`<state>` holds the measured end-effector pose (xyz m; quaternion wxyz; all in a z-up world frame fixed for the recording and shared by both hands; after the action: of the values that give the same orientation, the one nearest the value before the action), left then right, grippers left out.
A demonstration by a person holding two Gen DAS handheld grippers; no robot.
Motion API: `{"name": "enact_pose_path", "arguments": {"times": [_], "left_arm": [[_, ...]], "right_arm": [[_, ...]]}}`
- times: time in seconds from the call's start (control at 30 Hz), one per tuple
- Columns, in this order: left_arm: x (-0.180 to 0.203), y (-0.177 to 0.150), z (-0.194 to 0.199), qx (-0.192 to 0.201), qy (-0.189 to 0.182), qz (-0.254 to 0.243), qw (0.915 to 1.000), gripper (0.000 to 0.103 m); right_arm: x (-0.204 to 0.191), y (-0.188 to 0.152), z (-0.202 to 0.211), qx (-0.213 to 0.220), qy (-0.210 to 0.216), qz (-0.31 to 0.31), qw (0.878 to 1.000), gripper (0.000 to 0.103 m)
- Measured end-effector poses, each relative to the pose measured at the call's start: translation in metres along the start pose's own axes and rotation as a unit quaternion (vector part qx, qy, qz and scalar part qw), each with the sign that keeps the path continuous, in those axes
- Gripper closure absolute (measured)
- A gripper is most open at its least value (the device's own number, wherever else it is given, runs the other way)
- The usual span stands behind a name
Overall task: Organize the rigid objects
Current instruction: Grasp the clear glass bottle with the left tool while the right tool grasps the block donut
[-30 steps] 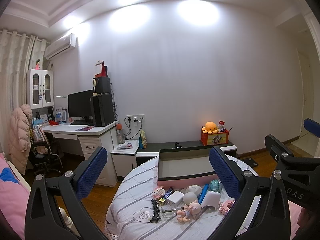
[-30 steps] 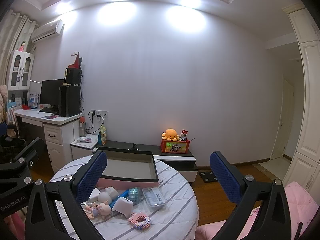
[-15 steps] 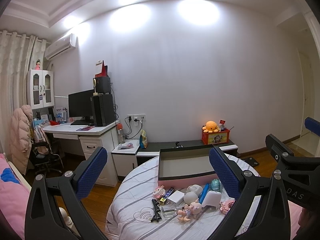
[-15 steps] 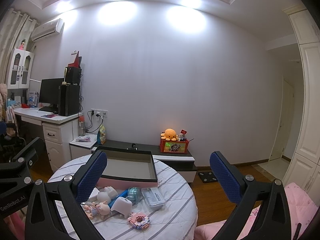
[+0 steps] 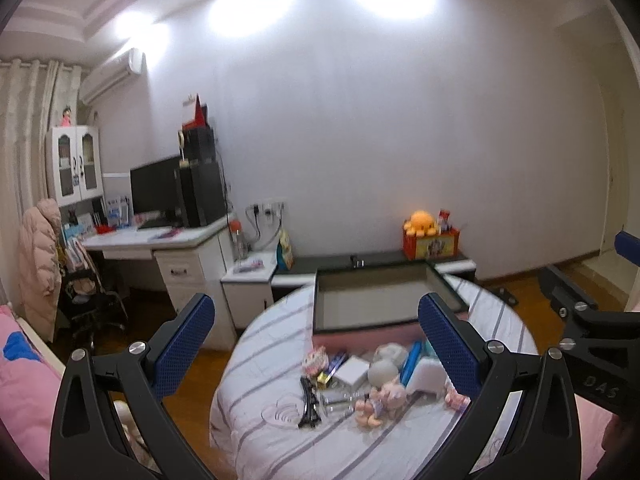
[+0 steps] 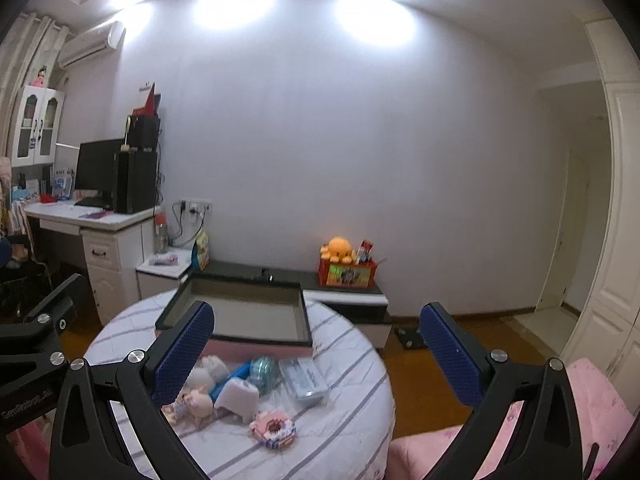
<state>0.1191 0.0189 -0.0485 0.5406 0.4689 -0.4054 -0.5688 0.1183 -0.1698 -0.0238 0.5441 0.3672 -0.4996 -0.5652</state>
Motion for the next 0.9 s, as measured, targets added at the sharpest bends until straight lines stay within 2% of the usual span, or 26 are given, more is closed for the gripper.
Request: {"name": "enact_pose_path", "arguments": {"times": [0.1, 0.23, 0.5, 0.67, 0.9], "left_arm": [[0.005, -0.019, -0.017, -0.036, 0.002, -0.007, 0.9993, 0.000], [0.010, -0.051, -0.039, -0.092, 0.009, -0.019, 0.9955, 0.000], [0.019, -0.124, -0.075, -0.196, 0.012, -0.046, 0.9795, 0.000], [0.023, -0.151, -0.086, -0.235, 0.001, -0.050, 0.9707, 0.000], [0.022, -0.163, -0.101, -0.257, -0.008, -0.047, 0.9653, 0.000]], "right_arm": [[-0.001, -0.017, -0.011, -0.030, 0.011, -0.001, 0.999, 0.000], [0.002, -0.046, -0.031, -0.072, -0.005, 0.014, 0.997, 0.000], [-0.003, -0.120, -0.064, -0.181, 0.003, 0.036, 0.983, 0.000], [-0.003, -0.153, -0.080, -0.228, 0.005, 0.039, 0.973, 0.000], [-0.007, -0.173, -0.095, -0.258, 0.016, 0.042, 0.965, 0.000]]}}
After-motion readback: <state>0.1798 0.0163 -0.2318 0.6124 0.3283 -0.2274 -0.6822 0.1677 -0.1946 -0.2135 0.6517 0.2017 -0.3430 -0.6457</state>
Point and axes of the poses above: each gripper's, at about its wrist camera, not at the fingertips, and z roughly against the way its jaws point, x to its right, y to its top, the point moved 10 cm from there along -z, roughly the way its jaws point, and after that the axes turned 2 degrees about x, right-handed, at the moved point
